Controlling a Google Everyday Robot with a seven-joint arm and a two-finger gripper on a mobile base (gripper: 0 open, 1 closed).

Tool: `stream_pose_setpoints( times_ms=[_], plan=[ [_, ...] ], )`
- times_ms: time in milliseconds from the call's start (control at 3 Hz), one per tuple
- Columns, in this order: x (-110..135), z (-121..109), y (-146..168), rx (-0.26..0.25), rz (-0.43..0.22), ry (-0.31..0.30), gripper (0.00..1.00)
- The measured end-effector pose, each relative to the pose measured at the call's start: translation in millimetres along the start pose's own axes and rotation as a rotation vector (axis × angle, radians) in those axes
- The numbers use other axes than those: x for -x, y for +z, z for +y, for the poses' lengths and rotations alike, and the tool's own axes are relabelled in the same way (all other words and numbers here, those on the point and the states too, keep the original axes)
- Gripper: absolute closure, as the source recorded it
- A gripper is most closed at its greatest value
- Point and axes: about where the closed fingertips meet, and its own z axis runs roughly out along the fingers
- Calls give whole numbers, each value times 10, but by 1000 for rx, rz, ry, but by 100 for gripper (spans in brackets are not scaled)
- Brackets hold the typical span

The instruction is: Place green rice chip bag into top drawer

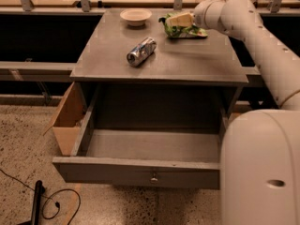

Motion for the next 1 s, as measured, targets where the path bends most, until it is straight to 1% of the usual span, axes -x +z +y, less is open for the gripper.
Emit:
stream_pose_setpoints(
  times_ms=[333,667,1000],
  plan=[
    [-111,55,341,-4,40,-22,0],
    [-295,147,628,-15,91,-46,0],
    [-406,186,797,-27,117,-75,18]
  ],
)
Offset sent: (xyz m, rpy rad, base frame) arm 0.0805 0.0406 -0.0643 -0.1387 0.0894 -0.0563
